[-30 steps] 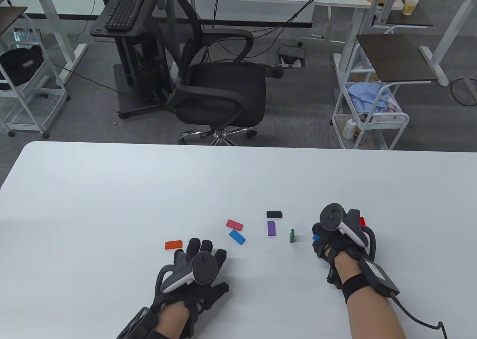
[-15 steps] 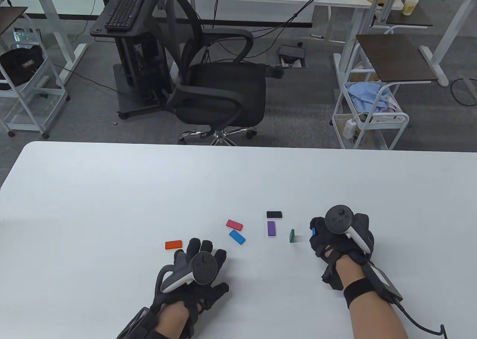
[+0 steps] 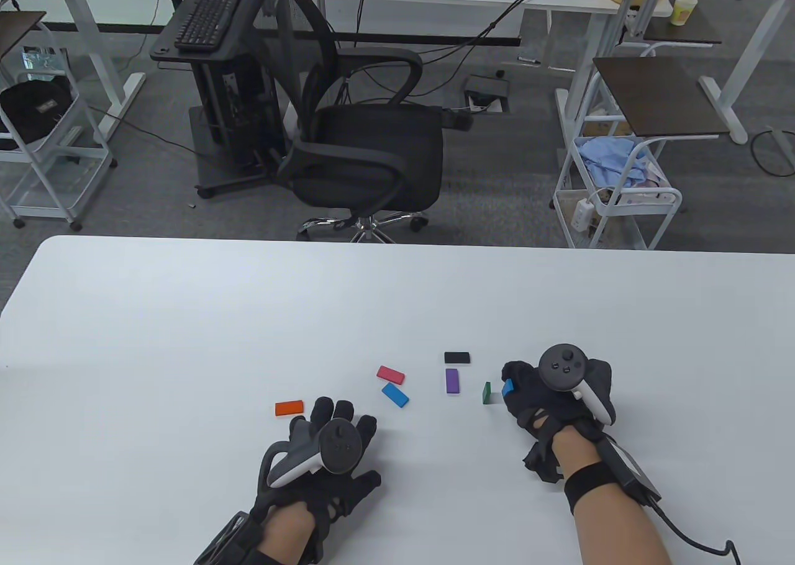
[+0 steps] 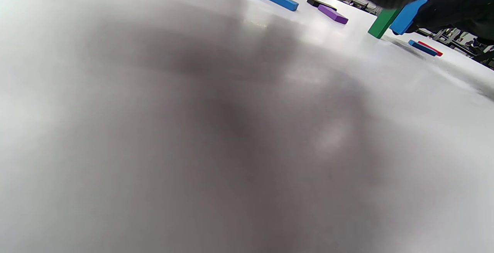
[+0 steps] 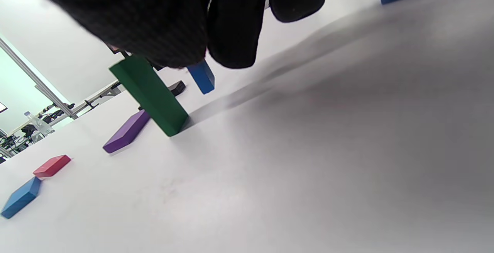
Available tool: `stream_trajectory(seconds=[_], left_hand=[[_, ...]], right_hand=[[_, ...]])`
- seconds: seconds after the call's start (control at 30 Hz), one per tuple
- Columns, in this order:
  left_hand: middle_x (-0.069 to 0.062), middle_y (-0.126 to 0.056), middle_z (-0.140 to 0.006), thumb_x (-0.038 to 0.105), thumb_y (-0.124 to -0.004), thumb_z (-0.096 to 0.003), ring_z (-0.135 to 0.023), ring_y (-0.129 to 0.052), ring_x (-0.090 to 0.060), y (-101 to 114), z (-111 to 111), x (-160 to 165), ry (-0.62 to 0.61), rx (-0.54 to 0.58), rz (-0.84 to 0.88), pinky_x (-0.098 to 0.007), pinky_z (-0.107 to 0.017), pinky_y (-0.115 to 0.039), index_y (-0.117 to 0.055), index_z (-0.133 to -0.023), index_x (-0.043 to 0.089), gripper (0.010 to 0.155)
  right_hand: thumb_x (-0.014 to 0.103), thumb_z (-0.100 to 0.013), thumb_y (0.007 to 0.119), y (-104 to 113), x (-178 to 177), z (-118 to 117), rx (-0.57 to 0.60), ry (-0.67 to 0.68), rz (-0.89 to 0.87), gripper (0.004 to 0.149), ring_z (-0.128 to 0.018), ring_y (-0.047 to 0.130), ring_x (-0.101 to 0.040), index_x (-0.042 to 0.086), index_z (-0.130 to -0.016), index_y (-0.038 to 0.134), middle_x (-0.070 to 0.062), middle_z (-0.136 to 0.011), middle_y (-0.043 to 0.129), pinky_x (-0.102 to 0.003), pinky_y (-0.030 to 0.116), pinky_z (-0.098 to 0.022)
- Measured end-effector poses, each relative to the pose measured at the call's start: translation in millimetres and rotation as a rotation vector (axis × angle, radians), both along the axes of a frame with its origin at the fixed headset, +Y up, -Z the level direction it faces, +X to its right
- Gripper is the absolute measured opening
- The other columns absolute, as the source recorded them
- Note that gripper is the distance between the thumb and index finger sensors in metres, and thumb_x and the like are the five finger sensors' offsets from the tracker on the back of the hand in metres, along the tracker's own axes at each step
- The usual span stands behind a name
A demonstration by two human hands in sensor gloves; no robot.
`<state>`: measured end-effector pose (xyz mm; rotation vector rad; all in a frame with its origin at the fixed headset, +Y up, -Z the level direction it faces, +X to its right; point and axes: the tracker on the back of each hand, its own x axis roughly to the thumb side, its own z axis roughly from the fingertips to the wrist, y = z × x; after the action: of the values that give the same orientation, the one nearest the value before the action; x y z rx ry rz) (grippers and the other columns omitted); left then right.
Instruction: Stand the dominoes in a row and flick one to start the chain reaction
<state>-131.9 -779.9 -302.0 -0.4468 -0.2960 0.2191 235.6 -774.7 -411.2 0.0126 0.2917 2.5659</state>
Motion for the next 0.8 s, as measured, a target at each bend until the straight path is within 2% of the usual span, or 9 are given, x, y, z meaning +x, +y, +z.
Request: stream_trajectory(seconds=[0.23, 0.8], left_hand=[[-0.003, 0.012, -0.111, 0.064, -0.06, -0.045, -0.099, 0.02, -0.033, 0.0, 0.2, 0.1, -0.001, -0.004, -0.004, -0.067, -0.067, 0.002, -0.012, -0.105, 0.037, 0.081], [-0.004, 0.012, -0.111, 0.064, -0.06, -0.0451, -0.099, 0.02, -0.033, 0.0, 0.3, 0.3, 0.0, -0.011, -0.009, -0.067, -0.067, 0.002, -0.012, -0.105, 0.036, 0.081]], right_hand=[[0.031, -0.048, 0.087, -8.5, -2.3, -1.8, -0.015, -0.013, 0.013, 0.053, -0.096, 0.045, -0.045, 0.027, -0.092, 0.058, -0.01, -0.097, 0.07, -0.066, 0.019, -0.073], [0.032, -0.048, 0.087, -9.4, -2.1, -0.9, -0.029, -0.016, 0.005, 0.054, -0.096, 0.047, -0.045, 0.027, -0.092, 0.056, -0.008, -0.097, 0.069, -0.066, 0.02, -0.073]])
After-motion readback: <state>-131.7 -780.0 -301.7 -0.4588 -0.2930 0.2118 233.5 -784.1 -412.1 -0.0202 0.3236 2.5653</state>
